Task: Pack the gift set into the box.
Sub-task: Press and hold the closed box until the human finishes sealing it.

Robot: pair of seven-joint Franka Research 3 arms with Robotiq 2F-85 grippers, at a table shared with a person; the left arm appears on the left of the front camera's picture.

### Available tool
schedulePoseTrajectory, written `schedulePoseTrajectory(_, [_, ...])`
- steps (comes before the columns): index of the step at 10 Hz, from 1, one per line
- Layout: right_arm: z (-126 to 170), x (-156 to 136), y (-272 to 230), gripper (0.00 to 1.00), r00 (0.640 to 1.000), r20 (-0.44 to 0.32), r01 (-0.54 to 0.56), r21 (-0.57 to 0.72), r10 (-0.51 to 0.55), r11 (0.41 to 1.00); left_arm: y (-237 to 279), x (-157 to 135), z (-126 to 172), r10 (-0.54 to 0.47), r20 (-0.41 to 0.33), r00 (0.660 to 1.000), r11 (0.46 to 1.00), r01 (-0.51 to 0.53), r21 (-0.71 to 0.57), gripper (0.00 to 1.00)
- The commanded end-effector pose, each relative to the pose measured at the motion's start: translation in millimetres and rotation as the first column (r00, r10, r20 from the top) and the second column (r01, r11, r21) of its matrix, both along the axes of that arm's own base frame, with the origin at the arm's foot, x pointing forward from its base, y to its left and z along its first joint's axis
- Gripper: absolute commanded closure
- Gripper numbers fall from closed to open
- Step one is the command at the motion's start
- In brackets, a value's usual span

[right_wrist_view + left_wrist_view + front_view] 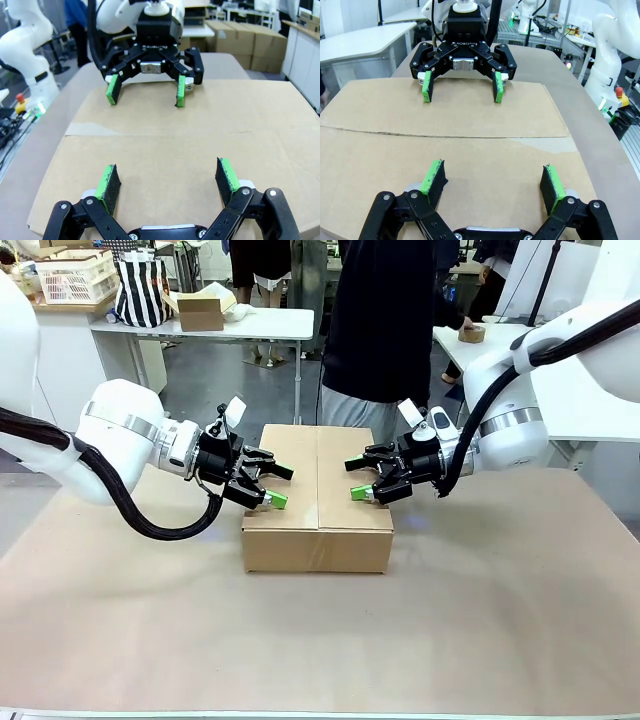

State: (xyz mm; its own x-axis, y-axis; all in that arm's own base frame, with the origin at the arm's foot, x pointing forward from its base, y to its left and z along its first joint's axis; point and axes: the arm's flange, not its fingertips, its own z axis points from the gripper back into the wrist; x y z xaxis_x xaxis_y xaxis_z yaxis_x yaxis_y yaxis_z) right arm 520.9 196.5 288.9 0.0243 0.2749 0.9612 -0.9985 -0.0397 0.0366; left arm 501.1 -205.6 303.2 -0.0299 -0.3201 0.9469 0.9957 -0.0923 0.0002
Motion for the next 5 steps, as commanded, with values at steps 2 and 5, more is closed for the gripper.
schedulePoseTrajectory(2, [-2.8, -2.0, -1.4, 0.00, 1.000, -0.006, 0.013, -0.005, -0.013, 1.000, 0.7, -1.1, -3.6, 0.003, -0.005, 1.000, 1.000, -0.003, 0.007, 0.00])
schedulePoseTrajectory(5, [-2.8, -2.0, -1.4, 0.00, 1.000, -0.006, 0.013, -0.005, -0.013, 1.000, 0.7, -1.1, -3.6, 0.003, -0.005, 1.000, 1.000, -0.003, 0.007, 0.00])
